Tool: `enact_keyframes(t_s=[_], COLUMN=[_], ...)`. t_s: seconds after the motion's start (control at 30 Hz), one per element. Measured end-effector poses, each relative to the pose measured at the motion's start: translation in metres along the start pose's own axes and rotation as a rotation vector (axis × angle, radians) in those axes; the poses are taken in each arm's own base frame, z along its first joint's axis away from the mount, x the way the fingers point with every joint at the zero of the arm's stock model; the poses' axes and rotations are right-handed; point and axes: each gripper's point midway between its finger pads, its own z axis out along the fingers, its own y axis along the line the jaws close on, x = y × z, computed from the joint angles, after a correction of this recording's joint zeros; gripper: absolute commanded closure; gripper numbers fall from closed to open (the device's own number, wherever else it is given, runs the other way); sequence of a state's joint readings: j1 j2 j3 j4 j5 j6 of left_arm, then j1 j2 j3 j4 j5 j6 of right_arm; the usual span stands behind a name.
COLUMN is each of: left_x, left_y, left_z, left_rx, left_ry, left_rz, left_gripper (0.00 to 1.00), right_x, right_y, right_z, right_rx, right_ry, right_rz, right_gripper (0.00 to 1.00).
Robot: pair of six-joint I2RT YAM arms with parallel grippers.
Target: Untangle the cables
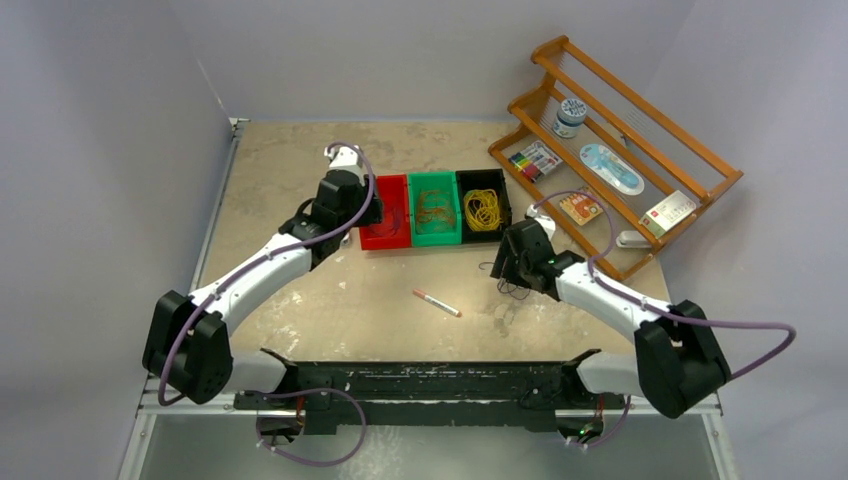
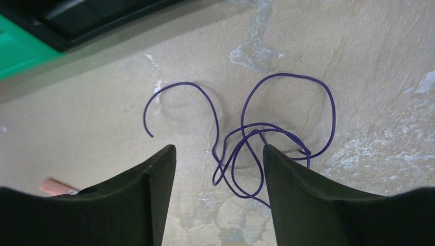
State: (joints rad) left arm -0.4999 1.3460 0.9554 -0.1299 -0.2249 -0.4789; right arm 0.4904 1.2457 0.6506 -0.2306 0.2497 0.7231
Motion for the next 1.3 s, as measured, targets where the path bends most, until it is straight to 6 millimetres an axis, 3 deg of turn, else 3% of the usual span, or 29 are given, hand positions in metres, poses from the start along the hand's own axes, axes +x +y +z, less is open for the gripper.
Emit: enact_keyframes(t_s=[0.2,0.27,0.37,0.6,0.77,1.03,1.3], left_x=[-0.005,-0.007,-0.006,-0.002,0.01,0.065,0.064], left_y=[0.002,0.002,0.002,0.005,-0.004,-0.02,-0.047], left_z=[-0.005,-0.007,-0.009,-0.011,-0.01,-0.01,-0.019], left_rx=[-0.008,-0.007,-0.007,-0.012,0.047,0.196,0.371], left_ry=[-0.016,-0.022,-0.022,-0.014,0.004,0.123,0.111], left_rz=[-0.003,-0.004,-0.004,-0.011,-0.062,-0.154,-0.167], left_gripper=[0.51,0.51,0.51,0.51,0.5,0.5,0.5], right_x=[0.013,0.014,0.017,0.011,0.001,0.001,-0.011], right_y=[-0.004,-0.004,-0.005,0.001,0.031,0.095,0.143], right_z=[0.016,0.021,0.025,0.029,0.024,0.004,-0.035], right_rx=[0.029,0.032,0.038,-0.001,-0.161,-0.494,-0.754], right_ry=[0.041,0.045,0.051,0.028,0.0,-0.062,-0.172], right_rz=[-0.012,-0.013,-0.017,-0.08,-0.164,-0.354,-0.449], right_gripper=[0.6,0.6,0.73,0.95,1.0,1.0,1.0])
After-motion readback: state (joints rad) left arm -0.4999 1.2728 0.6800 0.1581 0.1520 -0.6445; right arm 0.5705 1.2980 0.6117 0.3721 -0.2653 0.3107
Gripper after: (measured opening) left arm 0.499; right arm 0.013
